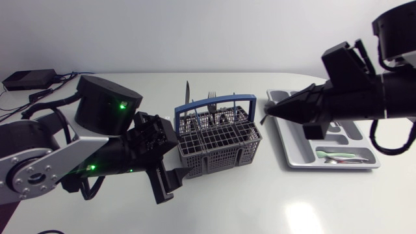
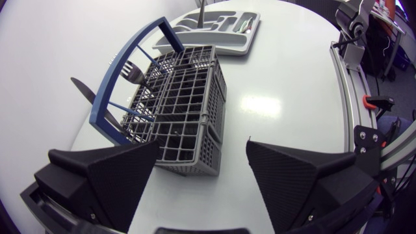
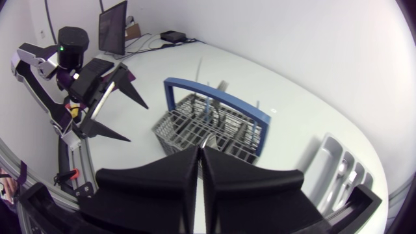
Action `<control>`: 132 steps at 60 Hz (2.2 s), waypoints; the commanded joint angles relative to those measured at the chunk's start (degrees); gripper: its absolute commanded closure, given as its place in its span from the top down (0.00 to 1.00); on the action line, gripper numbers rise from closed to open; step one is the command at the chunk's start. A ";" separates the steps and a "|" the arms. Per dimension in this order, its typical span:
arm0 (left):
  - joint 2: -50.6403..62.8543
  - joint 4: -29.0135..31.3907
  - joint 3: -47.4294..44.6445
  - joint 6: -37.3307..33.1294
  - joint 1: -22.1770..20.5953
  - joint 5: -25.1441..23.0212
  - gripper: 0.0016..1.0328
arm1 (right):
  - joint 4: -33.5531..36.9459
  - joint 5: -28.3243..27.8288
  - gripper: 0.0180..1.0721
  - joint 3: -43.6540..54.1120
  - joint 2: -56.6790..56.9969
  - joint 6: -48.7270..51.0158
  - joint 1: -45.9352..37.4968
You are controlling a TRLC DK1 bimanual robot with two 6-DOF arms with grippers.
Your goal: Unload the cutlery basket into the drawer organizer.
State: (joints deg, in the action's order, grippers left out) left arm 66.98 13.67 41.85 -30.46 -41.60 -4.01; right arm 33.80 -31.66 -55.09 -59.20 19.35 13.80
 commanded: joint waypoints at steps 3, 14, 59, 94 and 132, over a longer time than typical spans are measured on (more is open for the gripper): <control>-1.50 1.36 1.75 0.22 1.00 0.50 0.90 | 3.20 0.81 0.06 2.88 2.33 5.17 -7.65; -2.73 2.94 1.92 -0.13 1.53 0.50 0.90 | 6.01 1.34 0.06 6.57 1.72 14.22 -24.00; -3.61 6.10 2.19 -0.39 1.88 1.11 0.90 | -15.08 19.71 0.06 14.22 -19.99 20.72 -40.26; -6.25 6.19 1.22 -1.97 7.42 0.58 0.90 | -17.98 21.38 0.53 14.40 -20.69 19.05 -38.06; 9.04 -2.86 11.86 2.42 26.58 -7.77 0.89 | -5.06 16.10 0.65 17.39 6.20 6.84 -3.43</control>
State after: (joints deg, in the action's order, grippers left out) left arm 72.36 11.44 50.33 -29.76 -16.91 -9.82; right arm 28.03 -15.35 -39.24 -53.30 30.09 6.02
